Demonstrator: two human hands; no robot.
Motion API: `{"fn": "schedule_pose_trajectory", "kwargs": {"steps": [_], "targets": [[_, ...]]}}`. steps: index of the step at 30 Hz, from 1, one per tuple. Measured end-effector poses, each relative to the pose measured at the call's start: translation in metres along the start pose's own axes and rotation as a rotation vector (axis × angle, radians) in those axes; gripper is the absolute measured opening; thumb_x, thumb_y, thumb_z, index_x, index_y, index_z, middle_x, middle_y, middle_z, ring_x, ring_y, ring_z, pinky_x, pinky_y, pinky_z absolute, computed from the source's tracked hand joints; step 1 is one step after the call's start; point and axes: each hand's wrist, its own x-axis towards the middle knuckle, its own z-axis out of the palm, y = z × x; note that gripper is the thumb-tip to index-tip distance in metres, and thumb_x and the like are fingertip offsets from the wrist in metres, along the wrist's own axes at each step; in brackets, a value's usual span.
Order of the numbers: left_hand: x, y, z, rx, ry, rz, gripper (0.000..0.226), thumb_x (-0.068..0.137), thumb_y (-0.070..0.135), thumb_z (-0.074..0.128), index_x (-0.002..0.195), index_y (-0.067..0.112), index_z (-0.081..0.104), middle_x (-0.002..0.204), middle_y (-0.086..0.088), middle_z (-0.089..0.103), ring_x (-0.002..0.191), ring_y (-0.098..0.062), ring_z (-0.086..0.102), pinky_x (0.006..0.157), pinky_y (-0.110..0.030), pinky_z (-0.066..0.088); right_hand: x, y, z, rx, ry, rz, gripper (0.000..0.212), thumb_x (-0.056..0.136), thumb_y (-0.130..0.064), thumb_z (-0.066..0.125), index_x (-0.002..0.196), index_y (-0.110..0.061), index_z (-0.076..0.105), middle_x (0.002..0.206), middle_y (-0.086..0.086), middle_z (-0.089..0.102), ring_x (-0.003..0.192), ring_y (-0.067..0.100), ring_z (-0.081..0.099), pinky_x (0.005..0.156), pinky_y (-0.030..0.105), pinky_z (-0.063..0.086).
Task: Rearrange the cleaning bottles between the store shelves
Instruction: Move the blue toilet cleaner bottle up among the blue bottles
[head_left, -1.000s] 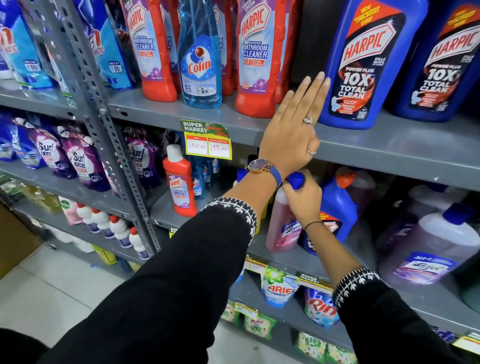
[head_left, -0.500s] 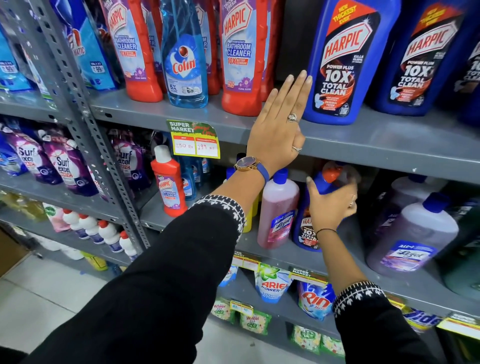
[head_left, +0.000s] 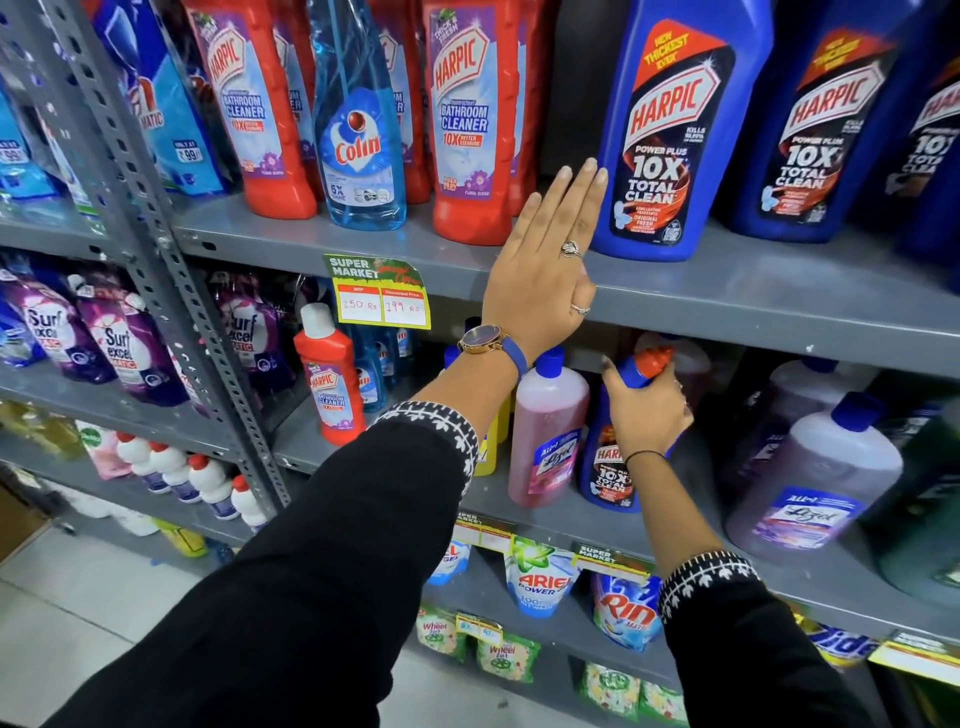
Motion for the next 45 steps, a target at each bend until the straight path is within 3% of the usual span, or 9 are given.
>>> {"fn": "schedule_pose_trajectory", "kwargs": {"steps": [3, 7, 17, 21, 26, 29, 32, 34, 45], "targets": [[0.0, 0.0, 0.0, 0.004, -0.001, 0.002, 0.073, 0.07, 0.003, 0.043, 0.142, -0.002, 0.033, 0.149, -0.014, 0.035, 0.139, -0.028, 0.027, 0.116, -0.033, 0.008, -0.004, -0.001, -0.006, 0.104, 0.005, -0.023, 0.038, 0.066, -0.049, 0.068, 0.084, -0.019, 0.052, 0.076, 0.004, 0.063, 0.079, 0.035, 0.061, 0.075, 0.038, 0.046], [0.0, 0.0, 0.0, -0.005, -0.001, 0.004, 0.073, 0.07, 0.004, 0.039, 0.143, -0.001, 0.033, 0.149, -0.014, 0.035, 0.139, -0.027, 0.026, 0.116, -0.035, 0.01, -0.014, -0.001, -0.016, 0.133, 0.024, -0.01, 0.036, 0.066, -0.045, 0.072, 0.076, -0.025, 0.044, 0.071, -0.008, 0.048, 0.076, 0.031, 0.058, 0.068, 0.03, 0.038], [-0.001, -0.001, 0.0, -0.006, -0.048, -0.003, 0.077, 0.07, 0.005, 0.039, 0.146, 0.001, 0.027, 0.152, -0.012, 0.029, 0.141, -0.025, 0.02, 0.117, -0.032, 0.004, -0.02, -0.034, -0.081, 0.273, 0.062, -0.035, 0.031, 0.066, -0.049, 0.071, 0.077, -0.027, 0.052, 0.074, -0.007, 0.056, 0.072, 0.019, 0.053, 0.066, 0.029, 0.035], [-0.001, 0.0, -0.001, -0.012, -0.071, -0.01, 0.078, 0.071, 0.005, 0.041, 0.147, 0.002, 0.024, 0.153, -0.011, 0.026, 0.142, -0.024, 0.017, 0.118, -0.033, 0.004, -0.022, -0.047, -0.112, 0.392, 0.042, -0.002, 0.033, 0.062, -0.052, 0.069, 0.075, -0.027, 0.053, 0.08, 0.002, 0.066, 0.076, 0.025, 0.061, 0.073, 0.038, 0.049], [-0.001, 0.0, -0.002, -0.025, -0.1, -0.013, 0.079, 0.072, 0.006, 0.04, 0.148, 0.003, 0.021, 0.154, -0.011, 0.023, 0.143, -0.024, 0.015, 0.117, -0.032, 0.001, -0.016, -0.068, -0.15, 0.519, 0.026, 0.03, 0.034, 0.053, -0.059, 0.065, 0.064, -0.029, 0.054, 0.063, -0.013, 0.062, 0.062, 0.009, 0.057, 0.069, 0.035, 0.048], [-0.001, 0.0, -0.002, -0.029, -0.112, -0.012, 0.079, 0.072, 0.006, 0.04, 0.148, 0.003, 0.02, 0.154, -0.011, 0.023, 0.142, -0.024, 0.016, 0.117, -0.031, 0.0, -0.002, -0.09, -0.176, 0.641, 0.023, 0.026, 0.024, 0.051, -0.055, 0.067, 0.057, -0.033, 0.057, 0.057, -0.018, 0.061, 0.057, 0.002, 0.055, 0.064, 0.03, 0.046], [-0.001, 0.001, -0.003, -0.036, -0.126, -0.013, 0.078, 0.073, 0.005, 0.04, 0.148, 0.002, 0.021, 0.154, -0.012, 0.023, 0.142, -0.025, 0.016, 0.117, -0.031, 0.0, 0.012, -0.117, -0.205, 0.78, 0.025, 0.016, 0.018, 0.054, -0.044, 0.072, 0.06, -0.032, 0.061, 0.066, -0.008, 0.063, 0.068, 0.016, 0.06, 0.07, 0.039, 0.052], [0.0, 0.001, -0.003, -0.042, -0.137, -0.019, 0.078, 0.072, 0.004, 0.041, 0.148, 0.001, 0.021, 0.154, -0.012, 0.023, 0.142, -0.025, 0.017, 0.117, -0.031, -0.001, 0.022, -0.134, -0.222, 0.86, 0.042, 0.005, 0.02, 0.056, -0.037, 0.073, 0.065, -0.025, 0.061, 0.063, -0.007, 0.062, 0.064, 0.015, 0.059, 0.066, 0.034, 0.051], [0.001, 0.0, -0.003, -0.07, -0.124, -0.017, 0.074, 0.074, 0.006, 0.041, 0.146, 0.0, 0.027, 0.151, -0.014, 0.03, 0.14, -0.028, 0.024, 0.116, -0.032, 0.003, 0.075, -0.217, -0.285, 1.007, 0.166, -0.29, 0.014, 0.063, -0.032, 0.072, 0.064, -0.021, 0.063, 0.061, -0.008, 0.059, 0.06, 0.01, 0.055, 0.061, 0.027, 0.048]]}}
